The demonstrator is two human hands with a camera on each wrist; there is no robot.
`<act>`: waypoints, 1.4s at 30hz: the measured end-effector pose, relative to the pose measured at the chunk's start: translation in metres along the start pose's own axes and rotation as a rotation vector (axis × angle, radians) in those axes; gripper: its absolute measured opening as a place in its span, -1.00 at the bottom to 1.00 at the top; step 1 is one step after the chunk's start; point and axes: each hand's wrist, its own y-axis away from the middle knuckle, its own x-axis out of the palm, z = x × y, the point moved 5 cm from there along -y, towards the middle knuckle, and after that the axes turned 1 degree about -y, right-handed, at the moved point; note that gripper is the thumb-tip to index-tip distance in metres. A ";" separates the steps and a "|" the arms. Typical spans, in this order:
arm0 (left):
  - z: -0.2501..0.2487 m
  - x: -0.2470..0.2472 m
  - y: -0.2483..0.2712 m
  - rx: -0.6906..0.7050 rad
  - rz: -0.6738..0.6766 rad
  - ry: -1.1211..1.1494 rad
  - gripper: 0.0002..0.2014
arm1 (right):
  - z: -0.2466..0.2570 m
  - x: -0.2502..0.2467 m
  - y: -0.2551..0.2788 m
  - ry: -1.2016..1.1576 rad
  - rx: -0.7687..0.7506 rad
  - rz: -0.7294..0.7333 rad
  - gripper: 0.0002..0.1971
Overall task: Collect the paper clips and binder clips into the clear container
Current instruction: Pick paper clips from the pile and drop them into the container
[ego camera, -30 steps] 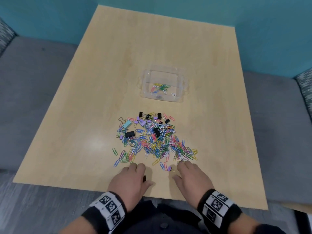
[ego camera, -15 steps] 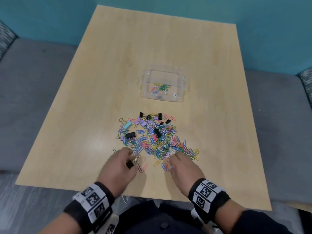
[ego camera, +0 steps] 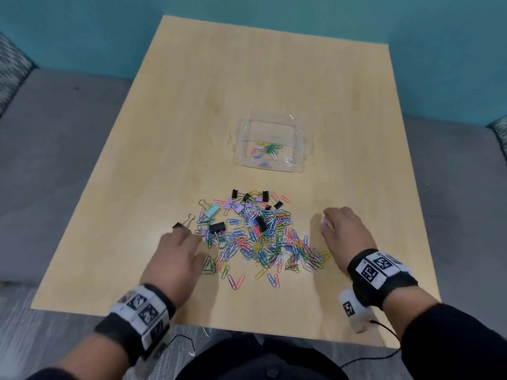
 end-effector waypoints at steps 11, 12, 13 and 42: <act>-0.041 0.047 0.051 0.263 0.113 -0.001 -0.48 | 0.037 0.055 0.093 0.140 -0.349 0.135 -0.37; -0.048 0.046 0.047 0.284 0.114 -0.015 -0.47 | 0.043 0.053 0.090 0.136 -0.358 0.110 -0.39; -0.055 0.047 0.042 0.306 0.121 -0.039 -0.45 | 0.048 0.051 0.084 0.140 -0.363 0.082 -0.39; -0.053 0.047 -0.007 0.261 0.116 -0.242 -0.40 | 0.059 0.053 0.032 0.353 -0.518 0.146 -0.40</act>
